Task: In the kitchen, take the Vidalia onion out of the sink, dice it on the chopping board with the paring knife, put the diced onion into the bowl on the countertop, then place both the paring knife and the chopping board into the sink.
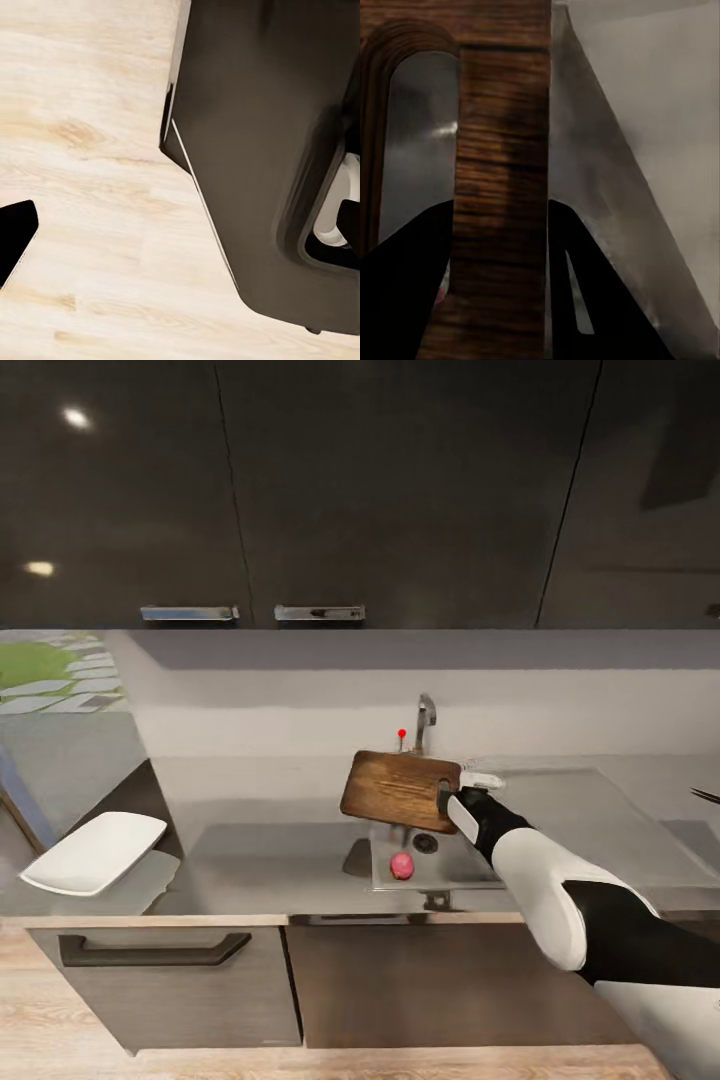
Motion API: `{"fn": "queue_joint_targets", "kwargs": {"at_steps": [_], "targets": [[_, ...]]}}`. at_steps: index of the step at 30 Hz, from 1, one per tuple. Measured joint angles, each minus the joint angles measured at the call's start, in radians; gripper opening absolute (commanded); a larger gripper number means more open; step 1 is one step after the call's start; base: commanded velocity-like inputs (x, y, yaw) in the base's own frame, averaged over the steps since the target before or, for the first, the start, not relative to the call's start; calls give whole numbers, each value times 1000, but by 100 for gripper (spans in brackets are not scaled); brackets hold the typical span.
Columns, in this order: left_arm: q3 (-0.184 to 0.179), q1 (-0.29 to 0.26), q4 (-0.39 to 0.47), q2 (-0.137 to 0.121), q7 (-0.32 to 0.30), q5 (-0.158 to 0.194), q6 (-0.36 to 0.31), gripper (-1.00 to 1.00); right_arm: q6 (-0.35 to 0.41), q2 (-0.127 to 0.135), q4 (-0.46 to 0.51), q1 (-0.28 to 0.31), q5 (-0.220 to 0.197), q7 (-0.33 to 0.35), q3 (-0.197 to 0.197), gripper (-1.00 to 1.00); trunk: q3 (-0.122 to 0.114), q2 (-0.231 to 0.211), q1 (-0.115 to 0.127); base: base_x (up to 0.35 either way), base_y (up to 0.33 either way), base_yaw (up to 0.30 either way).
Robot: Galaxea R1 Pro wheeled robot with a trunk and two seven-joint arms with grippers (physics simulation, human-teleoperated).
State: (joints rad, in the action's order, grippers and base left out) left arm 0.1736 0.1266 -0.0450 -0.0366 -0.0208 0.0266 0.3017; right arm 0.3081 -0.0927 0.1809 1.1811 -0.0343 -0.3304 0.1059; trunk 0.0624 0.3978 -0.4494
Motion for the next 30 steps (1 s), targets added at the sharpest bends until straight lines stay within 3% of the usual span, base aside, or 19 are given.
{"fn": "queue_joint_targets", "kwargs": {"at_steps": [8, 16, 24, 30], "targets": [[0, 0, 11, 0, 0, 0, -1, 100, 0, -36, -33, 0, 4, 4, 1, -100, 0, 0, 0, 0, 301, 0], [0, 0, 13, -1, 0, 0, -1, 100, 0, -49, -36, 0, 6, 4, 2, -100, 0, 0, 0, 0, 290, 0], [-1, 0, 15, -2, 0, -1, -1, 100, 0, -75, -48, 1, 5, 5, 1, -100, 0, 0, 0, 0, 49, 0], [-1, 0, 18, -2, 0, -1, 0, 100, 2, -81, -49, 0, 14, 27, 3, -100, 0, 0, 0, 0, 2, 0]]}}
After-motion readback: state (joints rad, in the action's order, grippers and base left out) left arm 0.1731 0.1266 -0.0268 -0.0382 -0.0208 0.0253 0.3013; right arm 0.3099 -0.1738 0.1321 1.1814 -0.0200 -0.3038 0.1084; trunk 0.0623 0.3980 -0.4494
